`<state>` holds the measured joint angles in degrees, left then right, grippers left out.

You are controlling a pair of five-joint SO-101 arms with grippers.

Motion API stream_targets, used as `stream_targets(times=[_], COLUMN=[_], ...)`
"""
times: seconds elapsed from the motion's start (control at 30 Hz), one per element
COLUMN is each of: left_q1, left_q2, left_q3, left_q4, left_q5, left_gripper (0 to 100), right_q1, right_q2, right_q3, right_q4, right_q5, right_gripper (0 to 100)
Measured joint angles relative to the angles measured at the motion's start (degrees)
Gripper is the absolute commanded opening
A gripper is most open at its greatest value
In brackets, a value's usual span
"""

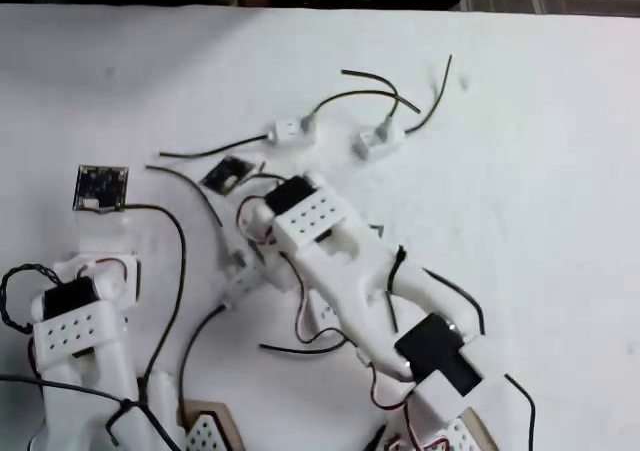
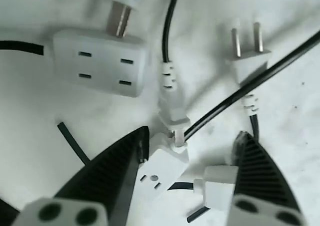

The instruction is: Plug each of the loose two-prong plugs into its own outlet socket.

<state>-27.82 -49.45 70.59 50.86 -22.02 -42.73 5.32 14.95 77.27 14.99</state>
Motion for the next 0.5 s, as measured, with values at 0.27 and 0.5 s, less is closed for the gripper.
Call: stream_targets(times=[0.27, 0.5], left_q1=[0.0, 0.0], left_q2=[0.0, 0.0], left_q3=[0.0, 0.0], left_q4=[0.0, 0.0], left_q5=[0.0, 0.0], left_gripper=[2, 2], right_q1=[-0.5, -0.6], right_q2=[0.2, 5.9], right_q3=[0.0, -6.4], right_q4=[0.0, 2.9], right_q5=[7.2, 9.6], right_gripper=[20.4, 22.1])
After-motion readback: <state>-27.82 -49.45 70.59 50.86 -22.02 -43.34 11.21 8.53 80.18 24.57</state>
